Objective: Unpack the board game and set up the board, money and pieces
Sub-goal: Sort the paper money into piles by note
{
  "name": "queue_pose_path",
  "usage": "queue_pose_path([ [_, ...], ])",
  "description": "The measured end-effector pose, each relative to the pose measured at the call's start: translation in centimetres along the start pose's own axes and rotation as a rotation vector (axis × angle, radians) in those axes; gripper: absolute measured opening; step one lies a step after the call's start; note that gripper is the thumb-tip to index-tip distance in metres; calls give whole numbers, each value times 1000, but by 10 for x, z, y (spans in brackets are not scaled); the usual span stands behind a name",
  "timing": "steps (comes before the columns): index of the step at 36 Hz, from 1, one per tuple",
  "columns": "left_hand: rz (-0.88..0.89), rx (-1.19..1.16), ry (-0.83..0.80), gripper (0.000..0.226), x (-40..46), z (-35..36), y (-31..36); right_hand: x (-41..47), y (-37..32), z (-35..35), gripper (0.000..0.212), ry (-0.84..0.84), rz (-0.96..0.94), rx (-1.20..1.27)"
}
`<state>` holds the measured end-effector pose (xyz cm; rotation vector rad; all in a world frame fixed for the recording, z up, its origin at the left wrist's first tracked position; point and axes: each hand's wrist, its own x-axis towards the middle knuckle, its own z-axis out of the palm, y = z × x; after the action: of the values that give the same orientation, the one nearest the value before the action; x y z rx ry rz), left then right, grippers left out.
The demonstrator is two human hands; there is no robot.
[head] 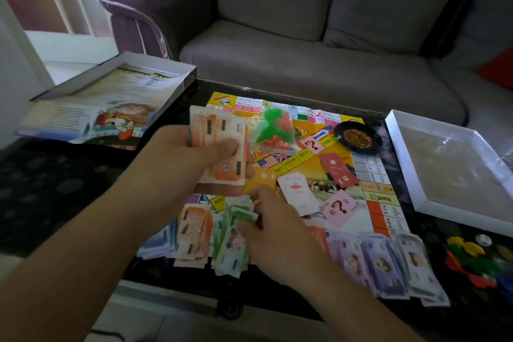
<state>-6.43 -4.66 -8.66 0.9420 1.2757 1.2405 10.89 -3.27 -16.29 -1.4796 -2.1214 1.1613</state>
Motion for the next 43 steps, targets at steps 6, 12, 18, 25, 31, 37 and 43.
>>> queue_pose_path([
  [6,-14,-36,-43,18,-1,3,-3,0,-1,23,87,161,-121,-611],
  [12,-30,-2,-51,18,2,11,-6,-2,-7,-19,17,262,-22,46],
  [18,-60,93,-228,15,-3,26,-15,-15,-10,-61,31,110,-36,842],
  [25,-178,-150,-391,28,-10,44,-18,-25,0,-72,7,297,-22,563],
  [31,-174,-167,-324,26,-11,50,-20,-33,9,-85,22,355,-4,518],
  [37,-75,22,-248,20,-6,51,-28,-37,11,-87,15,343,-5,478],
  [43,-27,99,-208,18,-8,55,-30,-40,4,-85,12,316,-46,451],
])
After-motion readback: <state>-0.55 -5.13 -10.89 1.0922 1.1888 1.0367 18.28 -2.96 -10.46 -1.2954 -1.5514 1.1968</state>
